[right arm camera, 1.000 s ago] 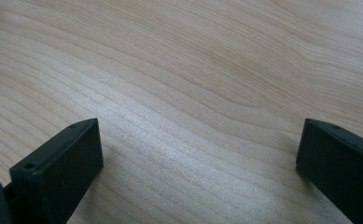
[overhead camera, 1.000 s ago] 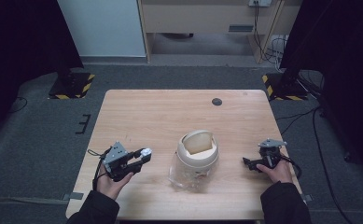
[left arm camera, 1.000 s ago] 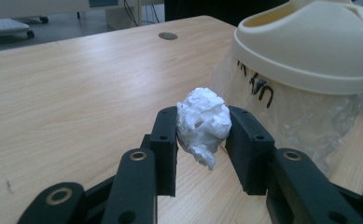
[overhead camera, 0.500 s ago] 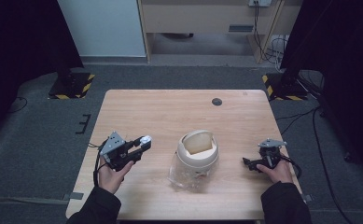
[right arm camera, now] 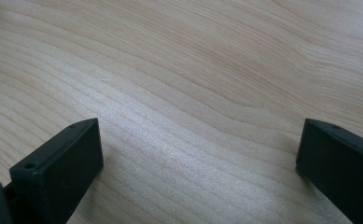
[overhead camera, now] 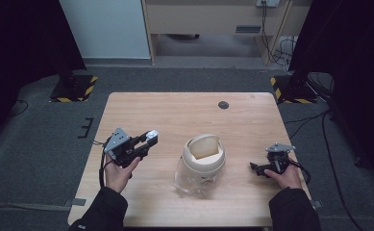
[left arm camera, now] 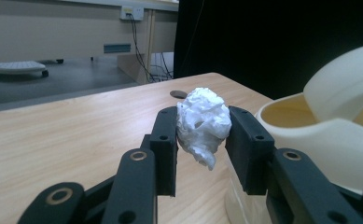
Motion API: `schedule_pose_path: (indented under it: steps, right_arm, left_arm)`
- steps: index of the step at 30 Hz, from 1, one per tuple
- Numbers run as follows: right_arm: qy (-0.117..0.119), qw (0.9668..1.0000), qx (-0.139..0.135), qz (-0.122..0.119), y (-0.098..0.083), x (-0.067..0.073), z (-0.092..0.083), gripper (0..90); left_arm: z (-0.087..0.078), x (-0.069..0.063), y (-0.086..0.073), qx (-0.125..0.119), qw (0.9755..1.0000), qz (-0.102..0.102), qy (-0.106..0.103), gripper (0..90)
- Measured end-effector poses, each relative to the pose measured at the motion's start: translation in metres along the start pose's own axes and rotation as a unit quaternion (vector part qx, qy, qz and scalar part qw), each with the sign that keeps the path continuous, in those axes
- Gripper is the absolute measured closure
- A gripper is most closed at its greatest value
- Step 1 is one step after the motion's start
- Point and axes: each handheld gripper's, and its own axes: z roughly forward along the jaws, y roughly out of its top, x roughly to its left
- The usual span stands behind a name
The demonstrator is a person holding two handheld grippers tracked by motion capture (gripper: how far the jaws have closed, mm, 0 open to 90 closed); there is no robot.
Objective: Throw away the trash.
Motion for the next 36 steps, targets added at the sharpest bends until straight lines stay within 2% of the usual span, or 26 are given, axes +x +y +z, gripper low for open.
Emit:
schedule_pose_path:
  steps: [7,10,15,18,23,36]
  right_arm:
    - [0.0,1.0,0.0,0.001,0.0,0.0,0.0,0.7]
    - [0.0,1.0,-0.001,0.0,0.0,0.0,0.0,0.7]
    - [0.001,1.0,0.0,0.0,0.0,0.0,0.0,0.7]
    - [0.001,1.0,-0.001,0.0,0.0,0.0,0.0,0.7]
    - [0.001,1.0,-0.001,0.0,0.0,0.0,0.0,0.7]
    - [0.002,1.0,0.0,0.0,0.0,0.0,0.0,0.7]
  left_arm:
    - [0.016,-0.003,0.016,-0.01,0.9999,0.008,-0.012,64.2]
    - [0.022,-0.006,0.022,-0.021,0.9996,0.005,-0.017,64.2]
    - [0.034,-0.011,0.029,-0.025,0.999,0.005,-0.037,64.3]
    - [0.043,-0.016,0.03,-0.02,0.9983,0.003,-0.054,64.2]
    - [0.058,-0.025,0.028,-0.006,0.9971,0.012,-0.074,64.3]
    - [0.08,-0.032,0.021,0.02,0.9926,0.006,-0.119,64.1]
